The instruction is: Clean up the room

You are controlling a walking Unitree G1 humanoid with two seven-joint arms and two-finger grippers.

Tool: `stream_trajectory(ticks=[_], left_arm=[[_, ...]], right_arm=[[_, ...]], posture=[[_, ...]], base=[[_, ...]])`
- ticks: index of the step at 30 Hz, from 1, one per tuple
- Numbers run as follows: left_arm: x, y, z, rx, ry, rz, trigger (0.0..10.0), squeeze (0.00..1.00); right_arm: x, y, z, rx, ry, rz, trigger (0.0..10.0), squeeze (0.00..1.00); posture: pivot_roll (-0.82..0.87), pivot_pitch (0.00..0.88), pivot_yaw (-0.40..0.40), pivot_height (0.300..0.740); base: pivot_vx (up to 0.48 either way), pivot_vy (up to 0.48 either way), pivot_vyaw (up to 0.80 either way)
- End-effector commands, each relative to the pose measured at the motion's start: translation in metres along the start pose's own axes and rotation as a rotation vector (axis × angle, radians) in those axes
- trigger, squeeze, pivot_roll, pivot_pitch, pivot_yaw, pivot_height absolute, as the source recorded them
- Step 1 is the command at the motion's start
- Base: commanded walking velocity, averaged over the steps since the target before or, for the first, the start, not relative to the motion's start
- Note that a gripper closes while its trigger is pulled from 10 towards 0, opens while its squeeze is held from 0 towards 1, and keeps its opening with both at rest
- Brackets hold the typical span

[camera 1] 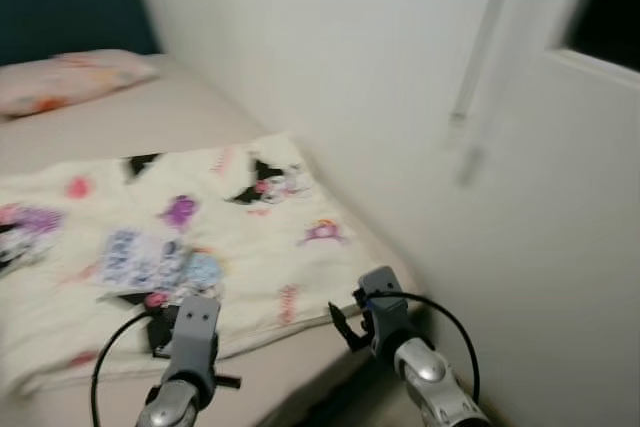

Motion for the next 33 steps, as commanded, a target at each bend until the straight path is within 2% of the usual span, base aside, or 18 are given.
stream_trajectory(ticks=[1, 33], left_arm=[[0.0024, 0.0004, -0.0009, -0.012, 0.009, -0.015, 10.0, 0.00], [0.0094, -0.0020, -0.0061, -0.059, -0.009, -0.034, 10.0, 0.00]], right_arm=[[0.0017, -0.0032, -0.0065, -0.025, 0.007, -0.005, 10.0, 0.00], [0.0009, -0.0049, -0.0112, -0.045, 0.003, 0.008, 10.0, 0.00]], posture=[[0.01, 0.134, -0.006, 0.740], [0.01, 0.128, -0.009, 0.740]], base=[[0.000, 0.000, 0.80], [0.000, 0.000, 0.80]])
Point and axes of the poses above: a point about 5 cm out from each wrist's last joint towards the gripper, its own y axis pointing out of the wrist towards the gripper, its own z axis along the axis of the wrist's last joint, x = y × z, the point moved 1 cm from there along y, pointing out of the wrist towards the gripper, and after that the axes turned 8 degrees about y, right-handed, at the moved point
